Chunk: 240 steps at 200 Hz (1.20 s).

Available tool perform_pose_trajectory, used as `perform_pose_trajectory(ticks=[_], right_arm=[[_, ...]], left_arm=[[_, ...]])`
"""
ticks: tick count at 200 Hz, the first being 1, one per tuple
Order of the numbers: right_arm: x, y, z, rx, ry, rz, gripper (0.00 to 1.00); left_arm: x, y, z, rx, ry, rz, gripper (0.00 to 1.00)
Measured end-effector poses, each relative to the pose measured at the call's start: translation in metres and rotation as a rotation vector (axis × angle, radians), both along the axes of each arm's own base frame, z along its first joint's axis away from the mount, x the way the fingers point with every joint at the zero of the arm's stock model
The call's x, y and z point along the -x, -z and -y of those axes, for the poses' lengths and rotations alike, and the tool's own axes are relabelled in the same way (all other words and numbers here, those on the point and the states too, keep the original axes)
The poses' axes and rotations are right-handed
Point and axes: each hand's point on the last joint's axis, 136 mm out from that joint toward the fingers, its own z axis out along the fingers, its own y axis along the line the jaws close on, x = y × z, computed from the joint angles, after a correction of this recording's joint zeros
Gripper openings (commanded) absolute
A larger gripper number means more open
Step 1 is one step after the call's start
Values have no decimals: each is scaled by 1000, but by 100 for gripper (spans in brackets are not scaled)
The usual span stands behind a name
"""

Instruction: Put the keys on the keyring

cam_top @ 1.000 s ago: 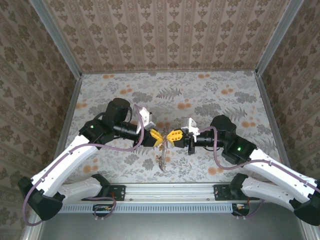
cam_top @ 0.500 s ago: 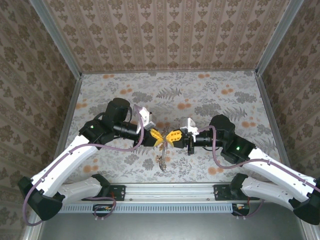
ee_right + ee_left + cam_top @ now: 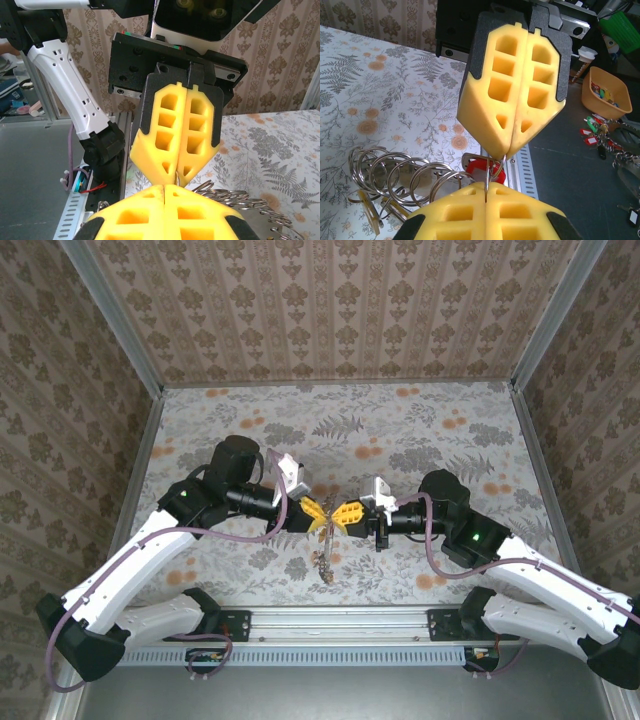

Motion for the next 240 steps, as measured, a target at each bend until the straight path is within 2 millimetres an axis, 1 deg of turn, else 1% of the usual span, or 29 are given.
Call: perform_pose_trajectory(ticks=[39,97,115,134,137,157,170,190,229,240], right_arm=[[3,-1,-1,12,-11,16,0],[4,0,2,29,16,45,0],[3,1,2,31,19,51,7],[3,1,2,32,20,51,21],[4,1,1,33,17,56,25],[7,1,0,34,7,54,35],[7,2,0,33,9,51,36],[9,0,5,23,20,54,36],[12,-21,21,-37,82,82,34],[10,-23,23,-44,100,78,34]], left_arm=[[-2,-2,-1,9,-5,-11,0],[-4,-6,-1,28,-6,-22,0],[-4,-7,-1,30,-5,-26,0],[-4,-7,-1,35,-5,-21,0],[-5,-7,0,36,-6,-19,0],[-6,-8,0,39,-11,-20,0],[-6,-9,0,39,-17,-17,0],[-7,-10,0,38,-30,-3,0],[-1,-9,3,24,-49,53,0],[2,-8,5,20,-51,69,0]])
